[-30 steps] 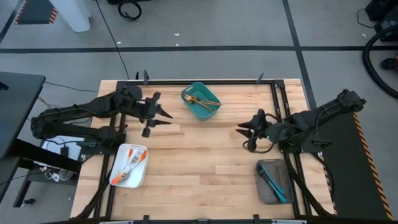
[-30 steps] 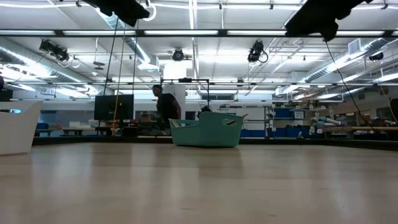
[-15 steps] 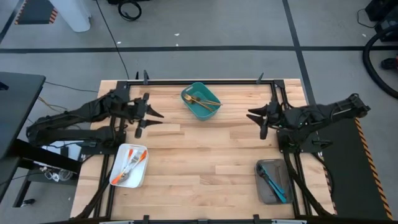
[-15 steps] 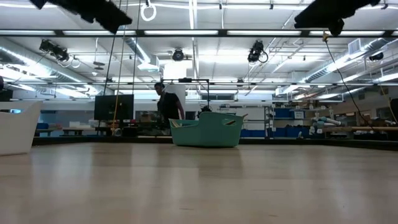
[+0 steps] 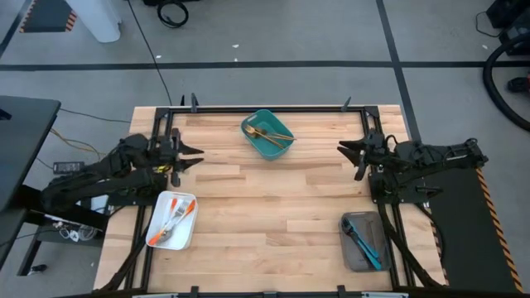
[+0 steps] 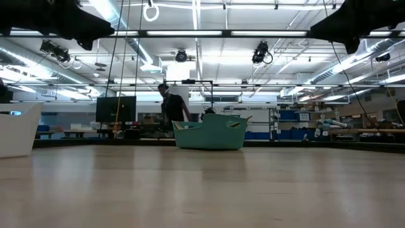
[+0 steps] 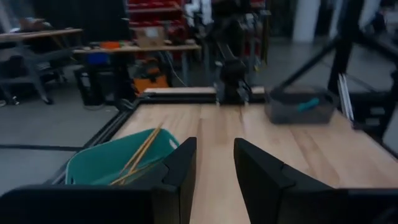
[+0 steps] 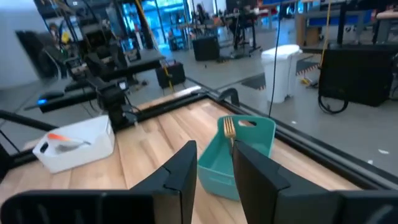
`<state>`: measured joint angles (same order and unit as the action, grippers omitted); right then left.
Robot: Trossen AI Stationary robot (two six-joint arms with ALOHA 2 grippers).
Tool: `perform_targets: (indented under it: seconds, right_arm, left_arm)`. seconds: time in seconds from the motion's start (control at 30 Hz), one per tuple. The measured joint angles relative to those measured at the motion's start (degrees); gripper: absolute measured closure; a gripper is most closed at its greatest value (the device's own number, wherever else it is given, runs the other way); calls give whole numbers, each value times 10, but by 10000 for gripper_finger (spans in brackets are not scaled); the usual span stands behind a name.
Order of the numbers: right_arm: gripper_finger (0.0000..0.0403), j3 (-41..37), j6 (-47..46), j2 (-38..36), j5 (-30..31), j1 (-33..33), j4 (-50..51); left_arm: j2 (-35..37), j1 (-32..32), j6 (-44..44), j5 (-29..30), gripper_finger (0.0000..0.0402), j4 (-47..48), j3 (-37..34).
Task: Sort silverware by color (type)
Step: Return to Home Position
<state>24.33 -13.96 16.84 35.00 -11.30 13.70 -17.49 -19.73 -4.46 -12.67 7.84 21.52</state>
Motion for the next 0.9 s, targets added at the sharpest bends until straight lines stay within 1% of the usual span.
perform_targets:
  seconds: [0.17, 0.33, 0.57, 0.77, 0.9]
  right_arm:
    - [302, -15, 11, -47, -1, 4, -6]
    - [308, -41, 35, -93, -1, 4, -25]
    - [309, -65, 41, -161, -2, 4, -26]
    - [310, -74, 47, -166, -3, 4, -25]
    - [310, -75, 50, -167, -3, 4, -25]
  left_arm:
    - [61, 0, 36, 23, 286, -38, -33]
    - [112, 0, 52, 37, 286, -77, -79]
    - [175, 0, 66, 43, 286, -67, -111]
    - [174, 0, 68, 61, 286, -54, -117]
    - [173, 1, 68, 61, 286, -50, -117]
